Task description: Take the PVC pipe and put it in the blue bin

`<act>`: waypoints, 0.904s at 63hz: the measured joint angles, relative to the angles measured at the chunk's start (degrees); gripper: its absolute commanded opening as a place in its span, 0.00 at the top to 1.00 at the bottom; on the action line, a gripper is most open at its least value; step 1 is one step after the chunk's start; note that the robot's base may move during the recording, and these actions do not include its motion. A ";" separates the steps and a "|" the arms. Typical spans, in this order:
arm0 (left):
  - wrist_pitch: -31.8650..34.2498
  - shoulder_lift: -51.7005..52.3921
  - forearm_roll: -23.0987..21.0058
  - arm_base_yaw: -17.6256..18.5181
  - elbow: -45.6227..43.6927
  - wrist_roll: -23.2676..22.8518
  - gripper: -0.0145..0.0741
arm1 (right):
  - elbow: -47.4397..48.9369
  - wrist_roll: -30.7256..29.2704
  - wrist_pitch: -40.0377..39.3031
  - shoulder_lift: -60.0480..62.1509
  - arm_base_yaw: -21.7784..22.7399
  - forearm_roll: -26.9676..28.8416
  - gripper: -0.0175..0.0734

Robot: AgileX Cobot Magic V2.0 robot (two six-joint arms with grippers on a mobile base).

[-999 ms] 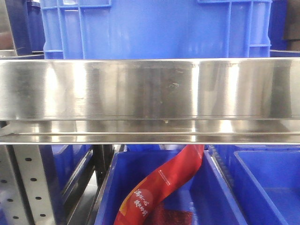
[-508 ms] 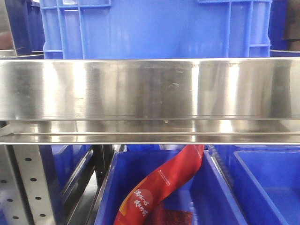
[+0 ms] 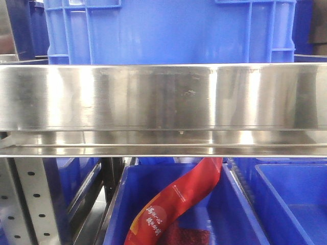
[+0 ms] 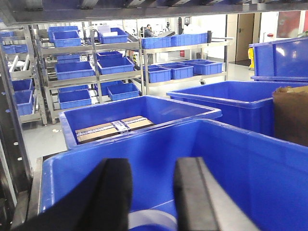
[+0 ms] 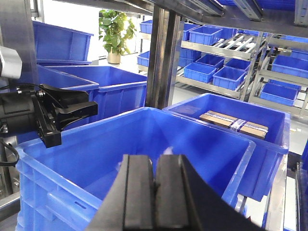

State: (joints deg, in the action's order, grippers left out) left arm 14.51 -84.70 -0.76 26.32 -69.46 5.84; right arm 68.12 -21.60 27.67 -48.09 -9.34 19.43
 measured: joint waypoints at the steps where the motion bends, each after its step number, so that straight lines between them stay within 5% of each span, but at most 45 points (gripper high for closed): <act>1: 0.00 0.00 0.00 0.08 0.00 0.00 0.77 | 0.00 0.00 0.00 0.00 0.00 -0.10 0.99; 8: -0.96 1.26 0.00 0.61 0.00 0.00 0.96 | 0.00 0.00 0.12 0.13 0.00 -0.73 0.99; 57: -14.51 15.05 3.58 1.18 2.00 1.65 0.96 | -1.30 1.83 1.79 5.51 0.00 -5.06 0.99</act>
State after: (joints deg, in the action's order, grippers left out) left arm 0.00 -69.65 2.82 27.51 -67.46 7.49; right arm 66.82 -19.77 29.45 -42.58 -9.34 14.38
